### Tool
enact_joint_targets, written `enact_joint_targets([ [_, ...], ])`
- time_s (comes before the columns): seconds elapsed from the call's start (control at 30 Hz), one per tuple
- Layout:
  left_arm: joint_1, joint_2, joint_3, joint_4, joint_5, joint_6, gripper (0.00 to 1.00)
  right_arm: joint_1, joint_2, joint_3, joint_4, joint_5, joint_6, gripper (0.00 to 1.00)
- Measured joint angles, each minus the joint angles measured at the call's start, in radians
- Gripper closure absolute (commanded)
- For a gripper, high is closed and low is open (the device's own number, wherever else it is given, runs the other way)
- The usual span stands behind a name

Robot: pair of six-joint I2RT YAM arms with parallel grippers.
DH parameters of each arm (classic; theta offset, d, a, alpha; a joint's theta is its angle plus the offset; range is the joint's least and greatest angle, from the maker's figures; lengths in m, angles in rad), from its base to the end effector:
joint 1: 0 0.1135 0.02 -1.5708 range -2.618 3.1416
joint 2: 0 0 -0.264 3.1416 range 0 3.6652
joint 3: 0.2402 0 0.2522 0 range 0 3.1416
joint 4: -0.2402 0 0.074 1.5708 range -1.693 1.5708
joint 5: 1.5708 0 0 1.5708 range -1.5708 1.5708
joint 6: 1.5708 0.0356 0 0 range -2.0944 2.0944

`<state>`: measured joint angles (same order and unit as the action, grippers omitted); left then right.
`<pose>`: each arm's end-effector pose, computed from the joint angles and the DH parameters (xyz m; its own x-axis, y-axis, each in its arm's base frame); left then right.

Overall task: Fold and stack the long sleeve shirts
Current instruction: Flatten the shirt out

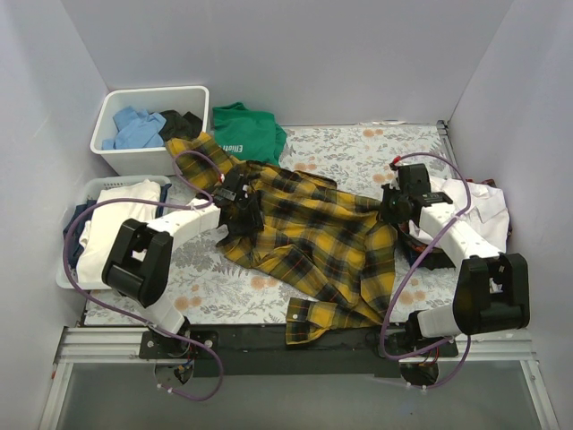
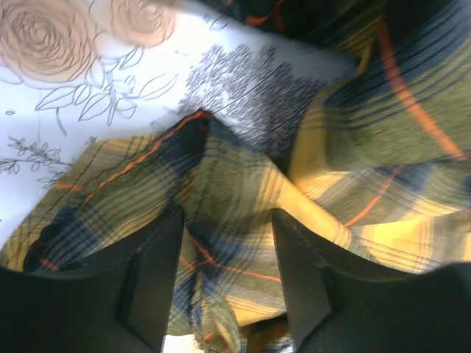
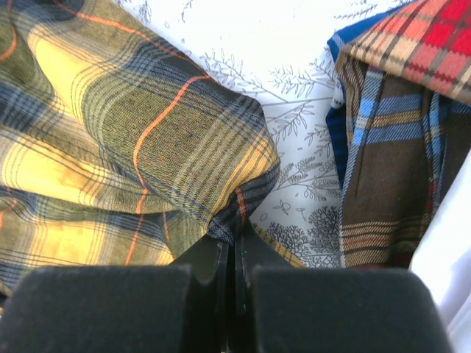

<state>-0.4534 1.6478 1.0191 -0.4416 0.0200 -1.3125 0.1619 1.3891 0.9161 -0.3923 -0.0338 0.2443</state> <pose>0.2930 -0.1436 0.1850 -0.6332 -0.7667 -0.1056 -0.6485 0.6001 -0.4684 0.2848 0.0477 0.2315 -0.7732 0.1187 -0.6229 0.0044 0.9833 0.1818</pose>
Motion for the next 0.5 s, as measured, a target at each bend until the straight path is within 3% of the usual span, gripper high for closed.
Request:
enact_joint_targets([
  [0.07, 0.0, 0.0, -0.013, -0.003, 0.0, -0.003, 0.79, -0.002, 0.001, 0.007, 0.002, -0.001, 0.005, 0.99],
  [0.17, 0.0, 0.0, -0.013, 0.0, 0.007, 0.0, 1.0, -0.005, 0.002, 0.013, 0.003, -0.003, 0.013, 0.99],
  [0.4, 0.0, -0.006, -0.007, -0.023, 0.021, 0.035, 1.0, -0.01, 0.002, 0.02, 0.0, -0.003, 0.018, 0.99],
  [0.5, 0.0, -0.086, -0.01, -0.098, 0.026, 0.055, 1.0, -0.026, 0.019, 0.048, 0.0, -0.003, 0.019, 0.99],
])
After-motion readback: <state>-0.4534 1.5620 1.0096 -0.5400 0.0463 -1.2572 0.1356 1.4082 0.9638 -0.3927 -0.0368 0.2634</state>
